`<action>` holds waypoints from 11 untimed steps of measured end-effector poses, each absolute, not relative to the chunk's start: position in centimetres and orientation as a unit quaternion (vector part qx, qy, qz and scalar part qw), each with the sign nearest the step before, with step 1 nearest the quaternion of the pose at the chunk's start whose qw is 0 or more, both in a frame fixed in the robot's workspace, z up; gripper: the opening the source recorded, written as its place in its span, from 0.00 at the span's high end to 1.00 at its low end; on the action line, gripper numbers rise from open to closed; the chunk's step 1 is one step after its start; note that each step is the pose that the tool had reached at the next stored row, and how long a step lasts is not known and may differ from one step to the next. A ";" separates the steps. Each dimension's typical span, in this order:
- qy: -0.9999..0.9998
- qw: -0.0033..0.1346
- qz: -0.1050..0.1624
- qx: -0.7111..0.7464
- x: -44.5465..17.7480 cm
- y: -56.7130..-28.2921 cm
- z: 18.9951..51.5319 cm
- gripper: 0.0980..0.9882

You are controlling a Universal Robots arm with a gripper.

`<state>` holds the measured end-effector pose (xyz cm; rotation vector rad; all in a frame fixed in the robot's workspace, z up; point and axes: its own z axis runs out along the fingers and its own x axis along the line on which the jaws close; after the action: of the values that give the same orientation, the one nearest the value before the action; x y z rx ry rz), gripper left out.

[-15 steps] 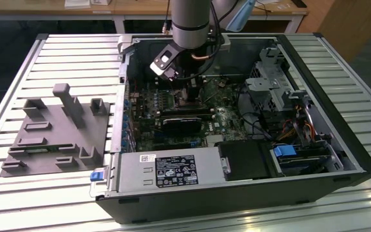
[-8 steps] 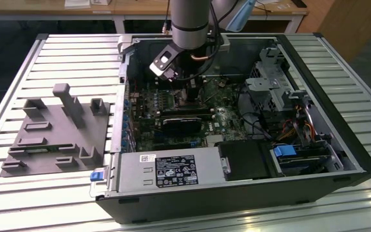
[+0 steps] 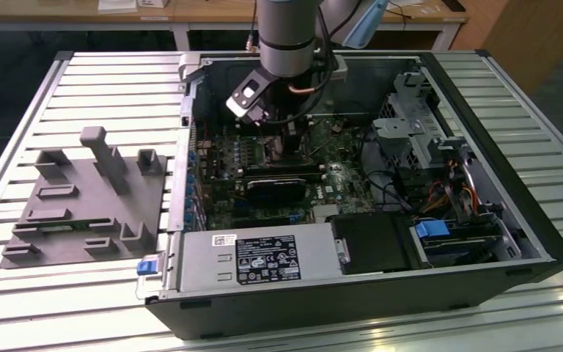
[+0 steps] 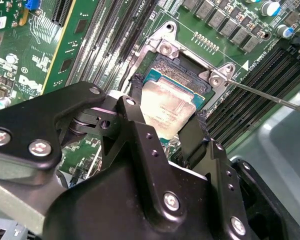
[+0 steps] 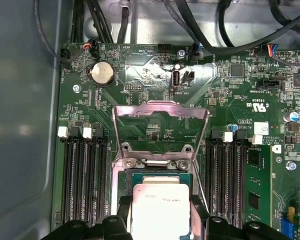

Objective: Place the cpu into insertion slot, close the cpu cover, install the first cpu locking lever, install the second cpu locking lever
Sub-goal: 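Place the cpu into insertion slot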

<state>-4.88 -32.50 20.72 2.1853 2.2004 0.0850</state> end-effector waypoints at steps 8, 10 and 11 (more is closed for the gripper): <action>0.708 0.020 0.027 0.706 -5.0 -32.5 20.3 0.50; 0.708 0.020 0.027 0.706 -5.0 -32.5 20.2 0.50; 0.707 0.020 0.027 0.706 -5.0 -32.5 20.1 0.50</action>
<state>-5.02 -32.48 20.14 2.1906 2.1949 0.0848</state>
